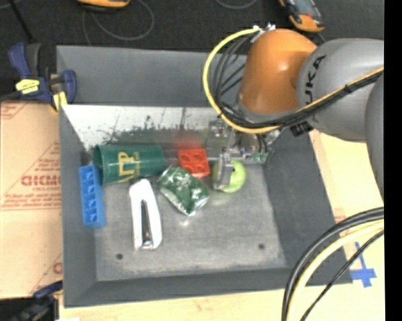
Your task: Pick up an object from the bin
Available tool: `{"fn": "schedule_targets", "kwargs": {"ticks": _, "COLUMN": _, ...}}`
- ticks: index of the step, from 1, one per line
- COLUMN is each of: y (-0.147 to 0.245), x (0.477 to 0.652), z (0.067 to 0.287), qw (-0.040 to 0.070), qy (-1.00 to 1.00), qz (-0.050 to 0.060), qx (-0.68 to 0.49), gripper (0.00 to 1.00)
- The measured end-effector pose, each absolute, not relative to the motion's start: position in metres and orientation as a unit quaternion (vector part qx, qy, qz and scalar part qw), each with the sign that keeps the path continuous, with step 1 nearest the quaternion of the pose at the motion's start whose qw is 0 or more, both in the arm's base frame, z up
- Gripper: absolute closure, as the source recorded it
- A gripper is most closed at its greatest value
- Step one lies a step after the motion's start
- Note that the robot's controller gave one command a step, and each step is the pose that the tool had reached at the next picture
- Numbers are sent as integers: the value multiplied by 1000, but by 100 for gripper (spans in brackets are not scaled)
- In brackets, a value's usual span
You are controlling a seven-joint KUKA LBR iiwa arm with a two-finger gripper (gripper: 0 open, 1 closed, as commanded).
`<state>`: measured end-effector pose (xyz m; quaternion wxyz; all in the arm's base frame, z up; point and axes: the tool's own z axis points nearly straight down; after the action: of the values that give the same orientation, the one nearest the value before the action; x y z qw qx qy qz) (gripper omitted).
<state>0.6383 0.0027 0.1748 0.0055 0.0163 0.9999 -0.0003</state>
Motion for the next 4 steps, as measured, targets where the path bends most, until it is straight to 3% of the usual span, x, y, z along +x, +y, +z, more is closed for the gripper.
{"fn": "schedule_targets", "kwargs": {"ticks": 1, "y": -39, "x": 630, "z": 107, "qw": 2, "qy": 1000, "qz": 0, "qx": 13, "gripper": 0}}
{"fn": "schedule_targets", "kwargs": {"ticks": 2, "y": -56, "x": 642, "z": 91, "qw": 4, "qy": 1000, "qz": -1, "qx": 1, "gripper": 0}}
{"fn": "schedule_targets", "kwargs": {"ticks": 3, "y": -80, "x": 624, "z": 77, "qw": 3, "qy": 1000, "qz": -1, "qx": -13, "gripper": 0}}
{"fn": "schedule_targets", "kwargs": {"ticks": 4, "y": -93, "x": 649, "z": 79, "qw": 3, "qy": 1000, "qz": 0, "qx": -2, "gripper": 100}}
